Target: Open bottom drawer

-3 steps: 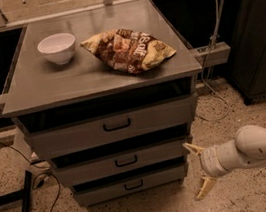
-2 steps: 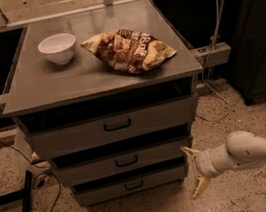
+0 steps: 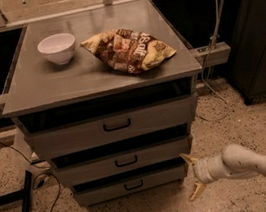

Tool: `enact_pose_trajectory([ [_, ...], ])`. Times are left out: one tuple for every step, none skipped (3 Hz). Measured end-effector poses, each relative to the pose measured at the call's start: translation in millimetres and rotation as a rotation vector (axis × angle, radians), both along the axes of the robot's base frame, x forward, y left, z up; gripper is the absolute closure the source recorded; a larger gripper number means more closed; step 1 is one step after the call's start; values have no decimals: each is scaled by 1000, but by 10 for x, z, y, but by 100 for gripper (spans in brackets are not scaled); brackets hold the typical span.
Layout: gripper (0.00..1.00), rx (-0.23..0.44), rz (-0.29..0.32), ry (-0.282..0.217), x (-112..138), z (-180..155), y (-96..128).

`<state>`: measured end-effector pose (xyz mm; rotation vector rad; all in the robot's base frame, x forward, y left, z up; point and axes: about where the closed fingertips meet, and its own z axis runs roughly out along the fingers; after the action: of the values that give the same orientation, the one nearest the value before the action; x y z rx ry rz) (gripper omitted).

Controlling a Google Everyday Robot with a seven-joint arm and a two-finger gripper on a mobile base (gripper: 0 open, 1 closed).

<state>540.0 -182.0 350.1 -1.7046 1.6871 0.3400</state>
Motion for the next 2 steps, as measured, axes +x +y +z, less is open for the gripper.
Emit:
enact_pose_trajectory([
  [0,30,6,-24,180,-410,-27],
  [0,30,7,-23,179,-412,-24],
])
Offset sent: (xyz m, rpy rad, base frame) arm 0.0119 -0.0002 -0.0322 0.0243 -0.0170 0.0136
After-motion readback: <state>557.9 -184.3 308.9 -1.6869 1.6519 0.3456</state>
